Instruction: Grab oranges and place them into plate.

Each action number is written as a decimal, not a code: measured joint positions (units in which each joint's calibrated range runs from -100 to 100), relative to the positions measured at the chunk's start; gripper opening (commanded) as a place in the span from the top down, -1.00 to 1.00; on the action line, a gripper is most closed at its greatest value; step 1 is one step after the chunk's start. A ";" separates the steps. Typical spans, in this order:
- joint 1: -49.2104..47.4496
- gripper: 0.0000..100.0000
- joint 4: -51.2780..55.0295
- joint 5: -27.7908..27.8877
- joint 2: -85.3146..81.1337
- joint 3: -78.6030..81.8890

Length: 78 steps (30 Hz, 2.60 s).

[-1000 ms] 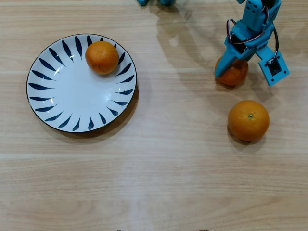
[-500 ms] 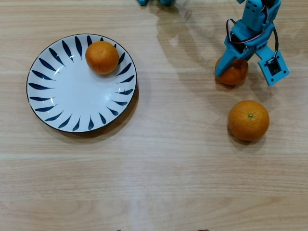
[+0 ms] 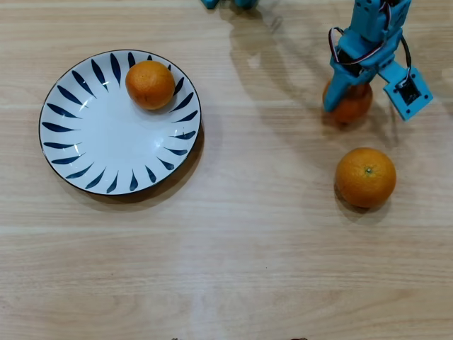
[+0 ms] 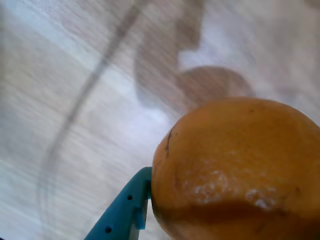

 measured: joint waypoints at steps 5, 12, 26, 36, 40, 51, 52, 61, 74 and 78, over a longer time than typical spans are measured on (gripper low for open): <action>11.14 0.27 7.24 6.26 -13.54 -0.89; 28.54 0.26 10.42 17.89 -23.36 -0.89; 23.55 0.26 9.04 15.23 -25.81 6.46; 10.13 0.07 -5.17 7.04 -16.42 6.99; 8.27 0.07 -6.03 4.54 -12.78 6.99; 6.75 0.06 -6.46 1.93 -4.99 6.99; 6.59 0.06 -6.46 1.93 -4.06 6.64; 6.75 0.08 -6.55 1.62 2.88 1.95; 7.60 0.22 -8.18 1.62 8.46 1.06; 7.77 0.27 -11.02 1.62 8.97 1.06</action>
